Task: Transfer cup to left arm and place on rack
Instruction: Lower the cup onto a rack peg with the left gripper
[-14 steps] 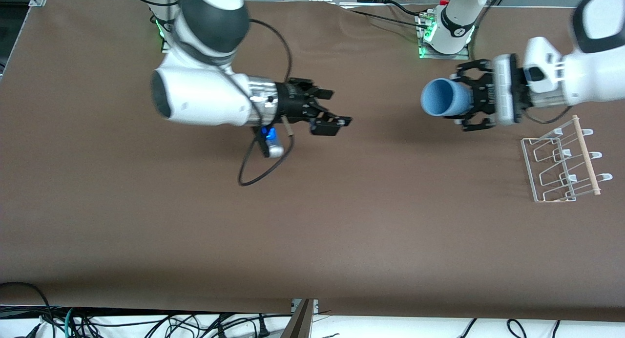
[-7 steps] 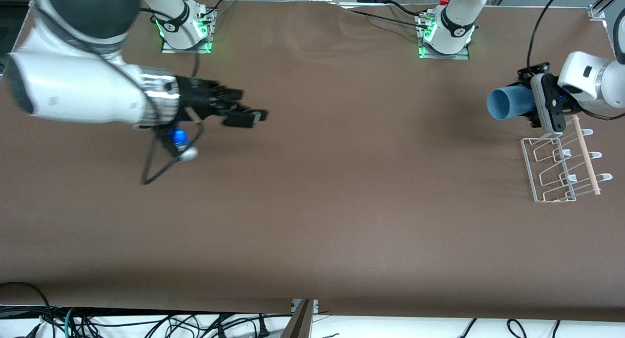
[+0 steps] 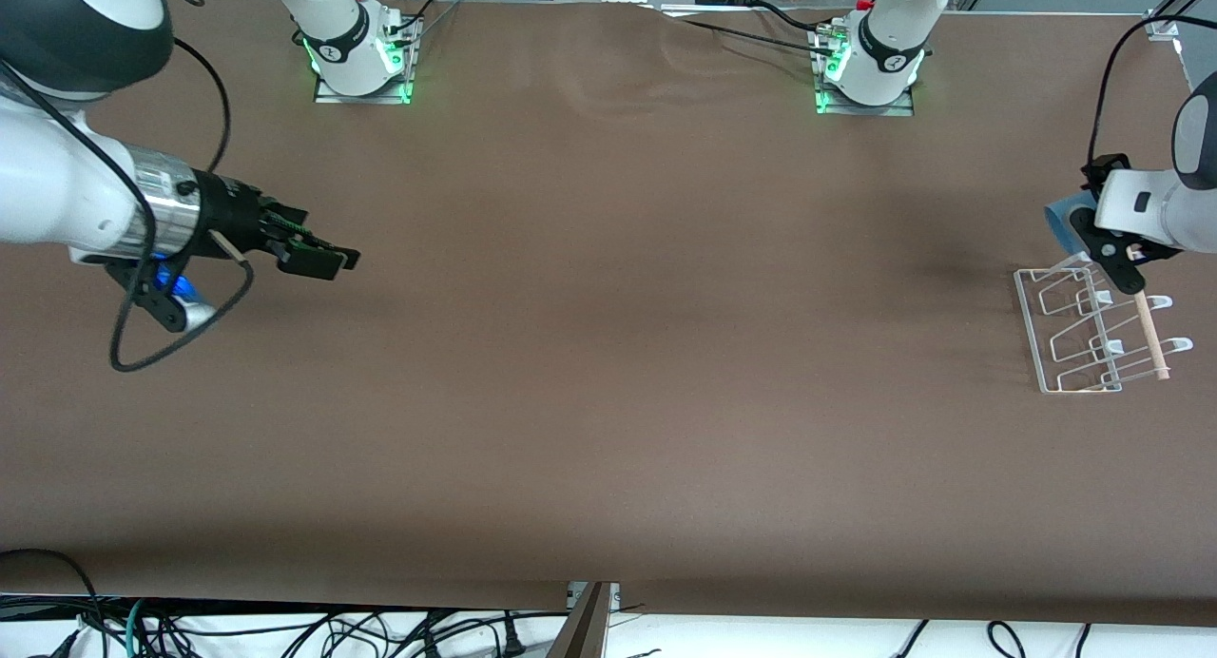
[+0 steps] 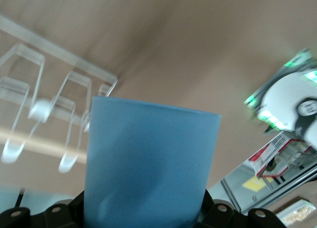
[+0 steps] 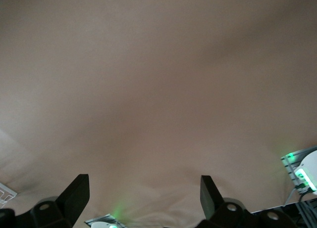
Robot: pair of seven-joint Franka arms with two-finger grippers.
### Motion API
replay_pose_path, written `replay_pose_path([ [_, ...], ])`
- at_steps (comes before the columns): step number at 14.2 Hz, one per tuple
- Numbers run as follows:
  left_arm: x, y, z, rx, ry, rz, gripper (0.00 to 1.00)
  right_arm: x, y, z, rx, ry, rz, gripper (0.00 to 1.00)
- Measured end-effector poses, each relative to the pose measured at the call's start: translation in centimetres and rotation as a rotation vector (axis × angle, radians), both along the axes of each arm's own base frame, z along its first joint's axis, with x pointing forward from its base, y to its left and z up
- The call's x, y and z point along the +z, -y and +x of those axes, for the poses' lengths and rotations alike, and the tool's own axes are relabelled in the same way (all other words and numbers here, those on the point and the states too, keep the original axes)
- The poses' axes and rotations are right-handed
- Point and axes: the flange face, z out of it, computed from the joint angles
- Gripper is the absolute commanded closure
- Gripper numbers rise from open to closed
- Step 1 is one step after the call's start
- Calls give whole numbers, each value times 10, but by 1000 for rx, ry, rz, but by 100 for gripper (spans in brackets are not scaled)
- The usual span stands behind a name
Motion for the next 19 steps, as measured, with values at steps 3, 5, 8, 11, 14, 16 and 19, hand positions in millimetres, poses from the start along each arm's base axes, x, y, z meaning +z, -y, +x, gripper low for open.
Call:
replay_pose_path([
  [3, -19, -18, 7, -38, -39, 190, 94, -4, 46, 3, 66, 1, 21, 1],
  [5, -42, -25, 9, -64, -112, 287, 91, -11, 71, 2, 109, -8, 15, 1],
  [8, -80, -28, 12, -92, -195, 372, 91, -16, 93, -17, 165, 63, -20, 1],
  [11, -110, -18, 11, -82, -216, 467, 92, -15, 73, -60, 273, 145, -170, 1],
  [14, -131, 1, 0, -81, -202, 565, 91, -24, 65, -92, 402, 182, -250, 1],
  [16, -145, 9, -9, -95, -184, 648, 91, -33, 89, -102, 475, 208, -245, 1],
  [19, -157, 9, -13, -137, -146, 726, 91, -32, 121, -103, 497, 222, -234, 1],
])
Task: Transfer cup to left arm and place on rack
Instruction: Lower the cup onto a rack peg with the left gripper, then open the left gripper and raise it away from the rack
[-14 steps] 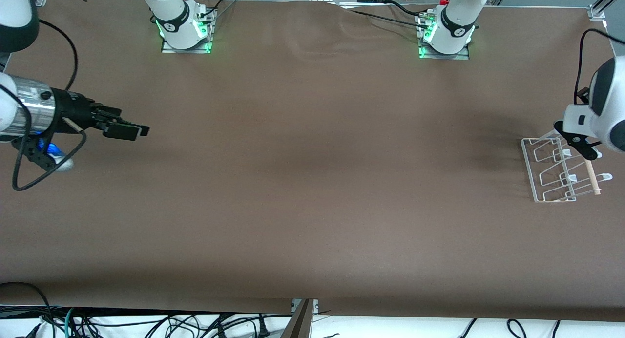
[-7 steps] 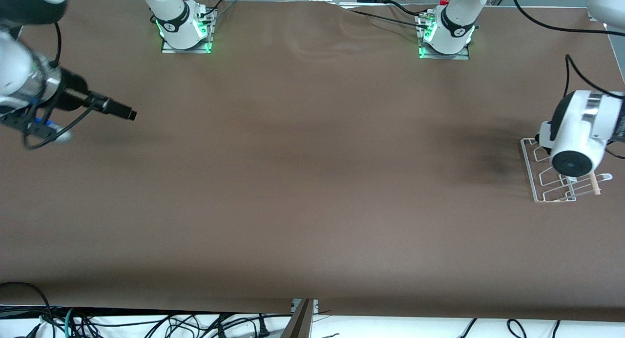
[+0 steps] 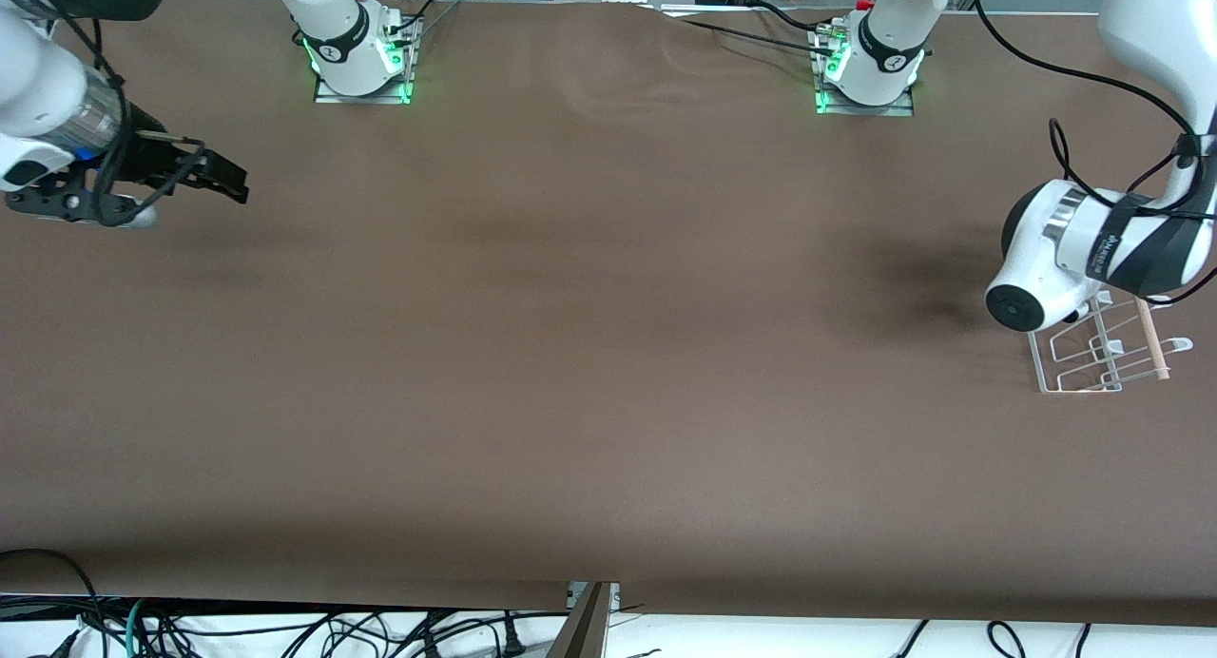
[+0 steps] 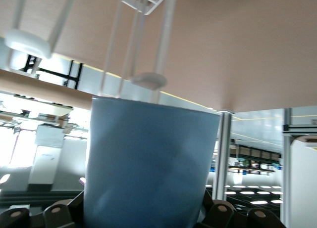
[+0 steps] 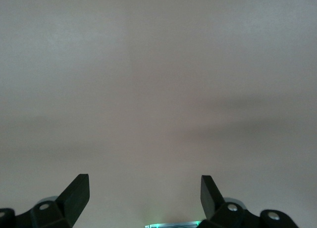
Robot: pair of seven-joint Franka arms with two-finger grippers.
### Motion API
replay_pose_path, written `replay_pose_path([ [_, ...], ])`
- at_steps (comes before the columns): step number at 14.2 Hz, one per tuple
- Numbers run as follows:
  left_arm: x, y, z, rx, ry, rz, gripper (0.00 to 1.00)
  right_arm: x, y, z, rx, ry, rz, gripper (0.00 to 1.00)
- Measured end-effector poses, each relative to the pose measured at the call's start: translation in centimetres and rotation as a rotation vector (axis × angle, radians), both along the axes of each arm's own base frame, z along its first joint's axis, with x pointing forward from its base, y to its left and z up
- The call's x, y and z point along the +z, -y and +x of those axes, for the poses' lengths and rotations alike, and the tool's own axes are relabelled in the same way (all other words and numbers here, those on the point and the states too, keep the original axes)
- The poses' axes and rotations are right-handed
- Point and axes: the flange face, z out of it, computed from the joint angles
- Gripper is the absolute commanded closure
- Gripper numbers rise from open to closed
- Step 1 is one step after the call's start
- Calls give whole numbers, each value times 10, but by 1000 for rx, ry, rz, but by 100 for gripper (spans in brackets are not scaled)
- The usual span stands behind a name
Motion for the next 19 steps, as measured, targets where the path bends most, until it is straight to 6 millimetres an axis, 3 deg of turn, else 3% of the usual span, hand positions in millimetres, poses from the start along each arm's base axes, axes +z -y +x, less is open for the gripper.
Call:
replay_pose_path([
  [3, -12, -1, -2, -14, 4, 9, 87, 17, 11, 8, -2, 7, 4, 1],
  [4, -17, 0, -3, -16, 2, 11, 72, 19, 12, 11, 5, 7, 5, 1],
  [5, -23, 1, -5, -18, 2, 14, 45, 17, 13, 13, 16, 4, 7, 1],
  [6, -29, 2, -6, -19, 7, 17, 0, 15, 15, 15, 23, 0, 8, 1],
  [9, -36, 4, -5, -36, 22, 34, 0, 11, 20, 18, 52, -7, 11, 1],
  [13, -22, 24, 7, -79, 66, 55, 0, 13, 29, 19, 98, 6, 18, 1],
  [15, 13, 44, 19, -31, 137, 14, 0, 13, 32, 21, 131, 20, 21, 1],
  [19, 124, 93, 42, 182, 300, -162, 0, 11, 32, 23, 168, 21, 25, 1],
])
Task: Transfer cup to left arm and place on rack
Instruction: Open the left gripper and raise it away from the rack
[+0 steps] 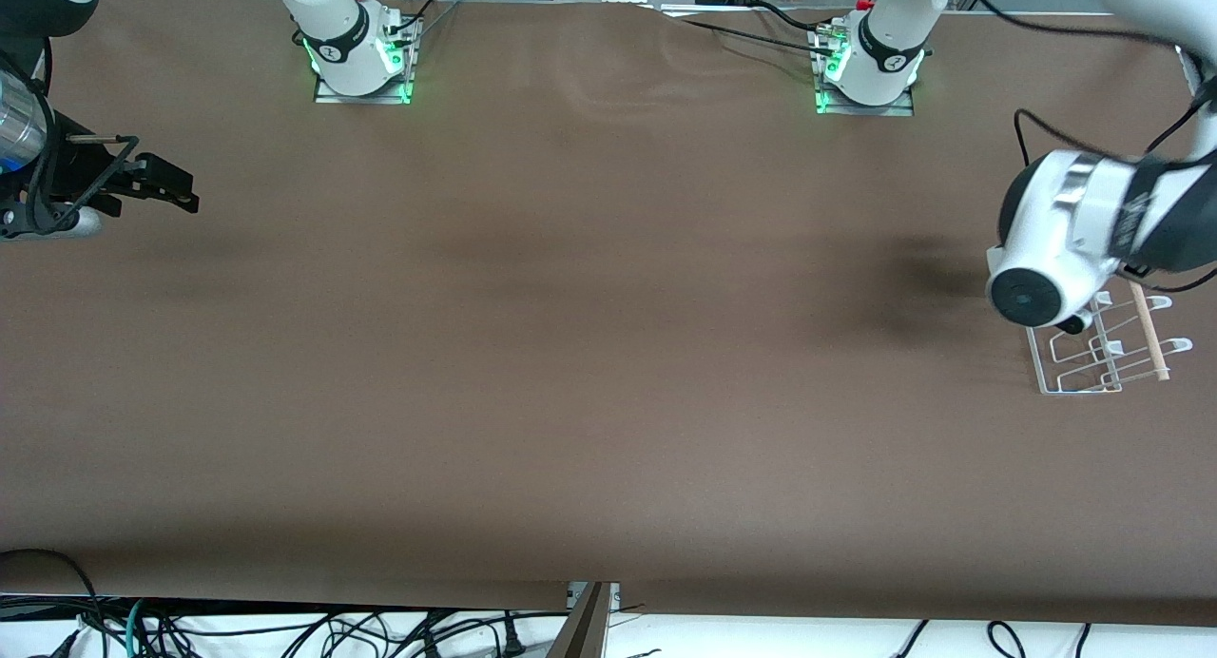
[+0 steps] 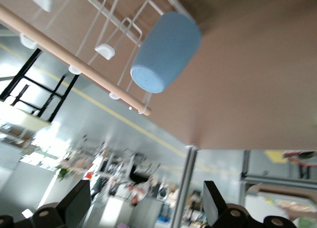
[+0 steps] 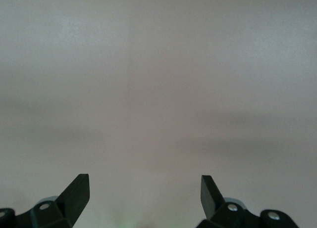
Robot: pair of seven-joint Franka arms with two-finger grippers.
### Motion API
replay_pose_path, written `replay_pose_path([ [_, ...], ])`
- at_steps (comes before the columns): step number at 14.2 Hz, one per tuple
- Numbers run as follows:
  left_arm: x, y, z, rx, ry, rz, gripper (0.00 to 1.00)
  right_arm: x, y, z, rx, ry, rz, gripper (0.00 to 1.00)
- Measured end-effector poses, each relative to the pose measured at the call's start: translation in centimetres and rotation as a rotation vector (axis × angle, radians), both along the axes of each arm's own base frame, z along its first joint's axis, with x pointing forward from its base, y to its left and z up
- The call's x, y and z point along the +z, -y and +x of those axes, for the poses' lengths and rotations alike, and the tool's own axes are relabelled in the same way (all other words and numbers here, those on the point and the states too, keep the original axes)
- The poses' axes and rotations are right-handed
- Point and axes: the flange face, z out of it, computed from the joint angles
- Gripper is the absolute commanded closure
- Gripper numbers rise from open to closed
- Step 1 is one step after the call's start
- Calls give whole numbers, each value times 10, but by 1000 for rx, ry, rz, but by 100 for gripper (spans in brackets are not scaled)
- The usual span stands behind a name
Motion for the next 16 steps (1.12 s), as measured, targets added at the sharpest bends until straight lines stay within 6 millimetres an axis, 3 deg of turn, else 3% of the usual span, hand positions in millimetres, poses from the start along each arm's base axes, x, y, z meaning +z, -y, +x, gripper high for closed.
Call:
replay_pose_path([
  [5, 135, 90, 12, 232, 318, -237, 0, -5, 0, 3, 2, -6, 1, 1],
  [8, 197, 114, 9, 272, 432, -369, 0, -6, -1, 11, 2, 0, 1, 1],
  [9, 207, 114, 10, 299, 459, -417, 0, -2, -1, 14, 4, 9, 1, 1],
  [11, 208, 102, 18, 392, 510, -480, 0, 6, -4, 18, 8, 28, 1, 1],
  [14, 189, 78, 24, 524, 567, -556, 0, 5, -4, 20, 9, 28, 2, 1],
  [16, 173, 76, 17, 531, 638, -567, 0, 0, -4, 22, 10, 20, 2, 1],
])
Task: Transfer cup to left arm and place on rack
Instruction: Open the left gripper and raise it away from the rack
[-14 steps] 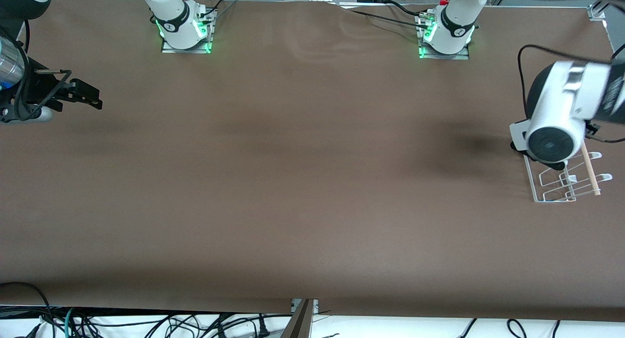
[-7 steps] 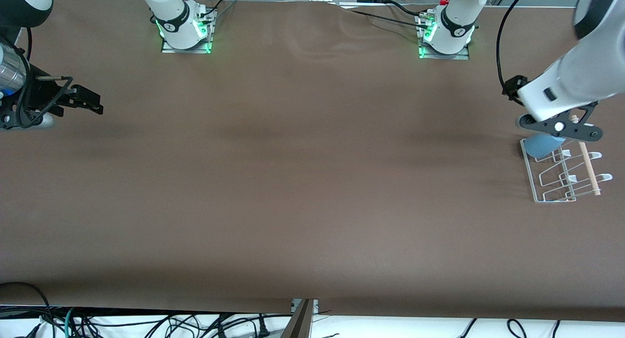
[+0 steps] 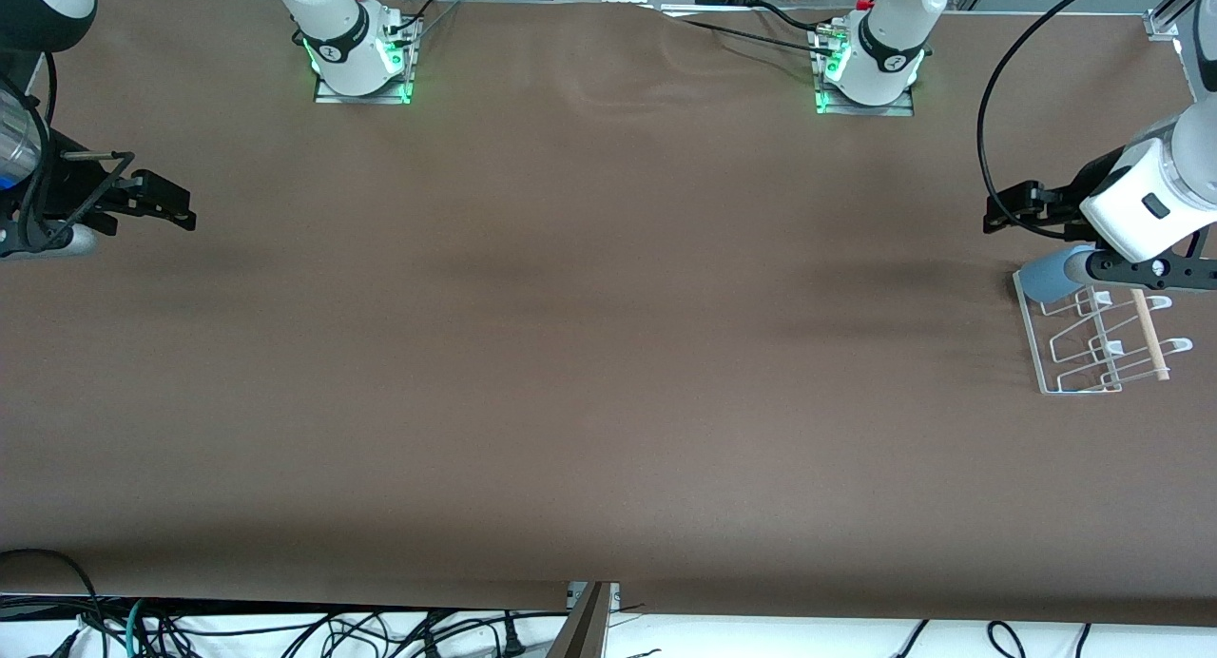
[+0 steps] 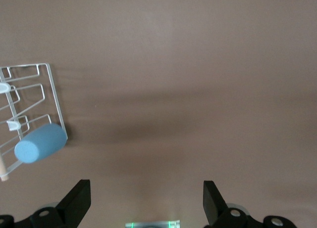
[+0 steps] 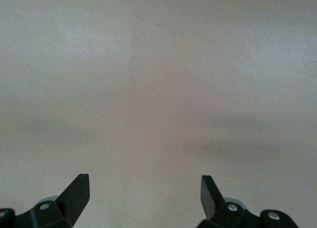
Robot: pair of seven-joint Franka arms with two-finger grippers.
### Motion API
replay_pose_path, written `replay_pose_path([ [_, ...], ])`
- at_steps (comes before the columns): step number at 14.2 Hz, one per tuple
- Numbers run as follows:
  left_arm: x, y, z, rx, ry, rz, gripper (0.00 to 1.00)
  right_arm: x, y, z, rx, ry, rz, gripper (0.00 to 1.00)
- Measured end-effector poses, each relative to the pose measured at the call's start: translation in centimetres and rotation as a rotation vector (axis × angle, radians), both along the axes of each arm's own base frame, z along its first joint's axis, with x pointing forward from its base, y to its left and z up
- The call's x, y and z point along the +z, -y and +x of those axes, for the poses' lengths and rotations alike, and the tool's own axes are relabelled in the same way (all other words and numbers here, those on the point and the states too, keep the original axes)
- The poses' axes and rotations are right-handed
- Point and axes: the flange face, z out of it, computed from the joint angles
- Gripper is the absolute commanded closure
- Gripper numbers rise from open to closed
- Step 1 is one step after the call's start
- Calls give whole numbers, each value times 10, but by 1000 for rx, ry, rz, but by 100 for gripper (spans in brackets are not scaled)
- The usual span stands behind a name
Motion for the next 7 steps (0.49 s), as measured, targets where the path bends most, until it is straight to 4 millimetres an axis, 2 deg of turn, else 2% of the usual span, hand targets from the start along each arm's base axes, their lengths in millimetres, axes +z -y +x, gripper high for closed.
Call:
replay_pose_path([
  [3, -20, 1, -28, 16, 37, 23, 0, -3, -1, 1, 3, -5, 0, 1],
  [6, -17, -30, -38, 74, 49, 27, 0, -3, -2, 2, 5, -4, 0, 1],
  [7, -17, -35, -39, 83, 51, 27, 0, -2, -2, 2, 6, -4, 0, 1],
])
